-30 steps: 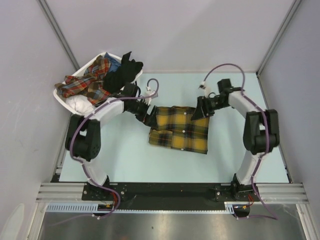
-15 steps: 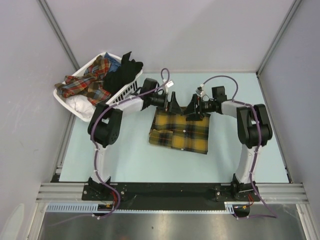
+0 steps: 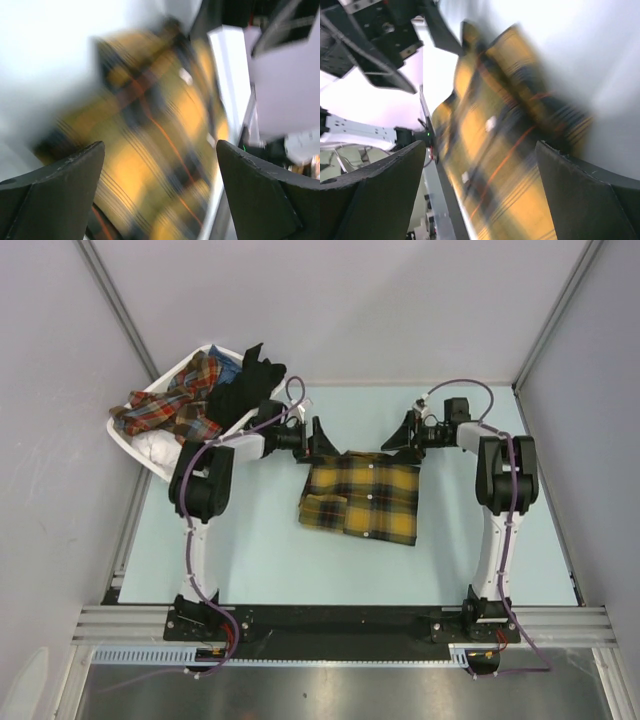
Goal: Fold and stack the long sleeve shirts
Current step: Fold the shirt
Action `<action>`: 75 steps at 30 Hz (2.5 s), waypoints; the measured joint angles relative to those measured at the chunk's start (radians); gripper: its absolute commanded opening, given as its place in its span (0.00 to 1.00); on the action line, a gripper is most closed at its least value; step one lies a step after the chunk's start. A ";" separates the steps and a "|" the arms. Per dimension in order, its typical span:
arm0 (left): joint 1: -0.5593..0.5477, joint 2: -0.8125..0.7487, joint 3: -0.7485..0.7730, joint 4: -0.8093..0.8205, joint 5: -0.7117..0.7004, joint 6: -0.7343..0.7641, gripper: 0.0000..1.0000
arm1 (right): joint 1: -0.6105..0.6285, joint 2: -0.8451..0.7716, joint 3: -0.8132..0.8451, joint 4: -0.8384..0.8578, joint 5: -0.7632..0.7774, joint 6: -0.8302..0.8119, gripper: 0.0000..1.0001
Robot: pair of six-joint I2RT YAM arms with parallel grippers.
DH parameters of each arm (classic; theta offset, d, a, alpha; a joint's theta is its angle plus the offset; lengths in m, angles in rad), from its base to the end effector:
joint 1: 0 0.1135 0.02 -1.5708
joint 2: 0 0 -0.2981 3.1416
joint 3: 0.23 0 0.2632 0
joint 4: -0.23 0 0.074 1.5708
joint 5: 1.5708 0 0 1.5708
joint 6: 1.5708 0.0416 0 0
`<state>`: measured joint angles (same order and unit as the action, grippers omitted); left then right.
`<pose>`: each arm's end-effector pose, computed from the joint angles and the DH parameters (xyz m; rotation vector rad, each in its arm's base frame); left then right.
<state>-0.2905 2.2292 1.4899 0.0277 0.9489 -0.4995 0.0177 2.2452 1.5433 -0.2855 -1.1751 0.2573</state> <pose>0.4757 -0.1775 0.1568 0.2960 2.3261 -1.4844 0.4894 0.0471 0.1516 -0.1795 2.3100 1.5924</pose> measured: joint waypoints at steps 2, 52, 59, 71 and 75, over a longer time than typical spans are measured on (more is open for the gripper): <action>-0.001 -0.097 -0.054 -0.079 0.010 0.065 1.00 | 0.002 -0.072 -0.038 -0.044 0.016 -0.027 0.98; -0.685 -0.009 0.330 -0.524 -0.750 0.575 0.62 | -0.323 -0.840 -0.883 -0.033 0.451 0.216 0.45; -0.729 0.063 0.395 -0.529 -0.812 0.499 0.63 | -0.330 -0.840 -0.879 -0.039 0.489 0.222 0.45; -0.737 0.113 0.504 -0.534 -0.887 0.469 0.53 | -0.334 -0.840 -0.879 -0.037 0.496 0.242 0.45; -0.738 0.132 0.504 -0.562 -0.894 0.462 0.52 | -0.334 -0.840 -0.879 -0.033 0.489 0.246 0.45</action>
<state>-1.0283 2.3611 1.9938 -0.5339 0.0547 -0.0376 -0.3164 1.4048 0.6643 -0.3187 -0.6857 0.5034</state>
